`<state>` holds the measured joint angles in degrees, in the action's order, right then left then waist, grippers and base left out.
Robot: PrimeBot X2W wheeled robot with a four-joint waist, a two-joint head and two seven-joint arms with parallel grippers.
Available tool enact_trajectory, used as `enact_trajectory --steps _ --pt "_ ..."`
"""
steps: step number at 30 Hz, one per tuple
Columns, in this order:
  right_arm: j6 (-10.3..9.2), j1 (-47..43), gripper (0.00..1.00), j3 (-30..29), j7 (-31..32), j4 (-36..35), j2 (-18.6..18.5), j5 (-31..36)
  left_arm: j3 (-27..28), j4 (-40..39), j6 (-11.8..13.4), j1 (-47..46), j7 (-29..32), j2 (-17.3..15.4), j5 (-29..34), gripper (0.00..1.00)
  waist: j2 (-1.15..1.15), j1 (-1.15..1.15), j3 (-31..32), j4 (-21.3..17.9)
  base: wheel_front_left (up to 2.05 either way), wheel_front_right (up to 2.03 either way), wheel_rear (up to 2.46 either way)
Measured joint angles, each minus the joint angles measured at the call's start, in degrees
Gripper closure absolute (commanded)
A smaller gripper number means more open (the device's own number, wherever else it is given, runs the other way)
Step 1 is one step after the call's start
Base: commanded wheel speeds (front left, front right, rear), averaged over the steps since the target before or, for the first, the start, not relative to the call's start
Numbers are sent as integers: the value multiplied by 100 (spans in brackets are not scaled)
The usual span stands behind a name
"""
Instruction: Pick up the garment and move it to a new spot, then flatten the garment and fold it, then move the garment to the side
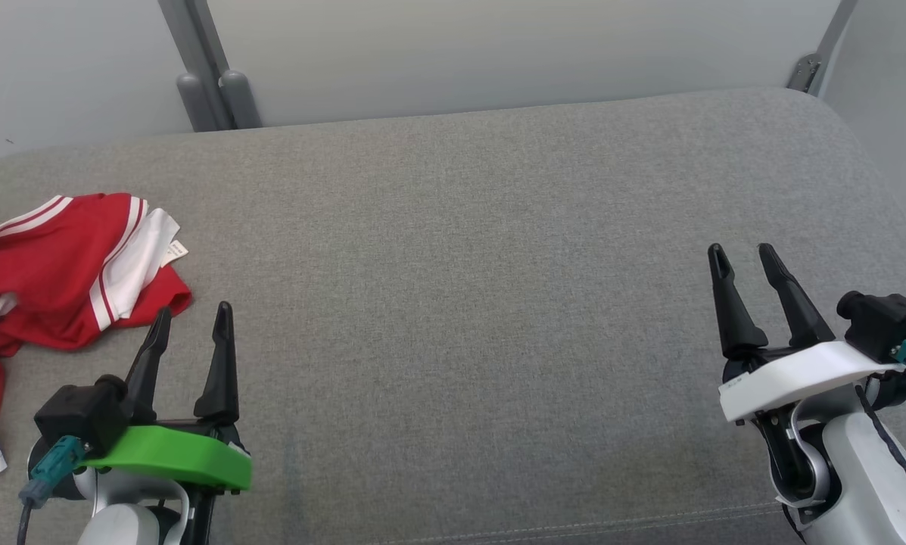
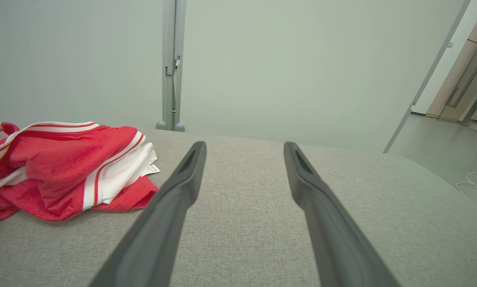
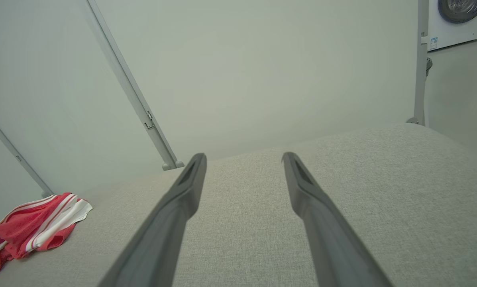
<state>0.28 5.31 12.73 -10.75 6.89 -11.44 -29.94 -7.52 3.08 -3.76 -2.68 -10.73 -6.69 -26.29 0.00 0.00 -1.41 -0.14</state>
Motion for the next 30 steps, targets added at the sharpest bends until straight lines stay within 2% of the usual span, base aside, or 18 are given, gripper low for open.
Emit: enact_trajectory --steps 10,19,30 --pt "-89 39 0 125 -183 -33 -45 719 -16 -110 -1 0 -199 10 720 0 0 0 -5 4 0 0 0" --pt "-90 108 0 260 -354 -96 -100 1360 -31 -176 -2 -1 -370 35 1360 0 0 0 -5 4 0 0 0" --pt "-86 122 0 250 -368 -96 -89 1397 41 -152 -53 0 -370 79 1371 0 0 0 -10 -5 0 0 0"
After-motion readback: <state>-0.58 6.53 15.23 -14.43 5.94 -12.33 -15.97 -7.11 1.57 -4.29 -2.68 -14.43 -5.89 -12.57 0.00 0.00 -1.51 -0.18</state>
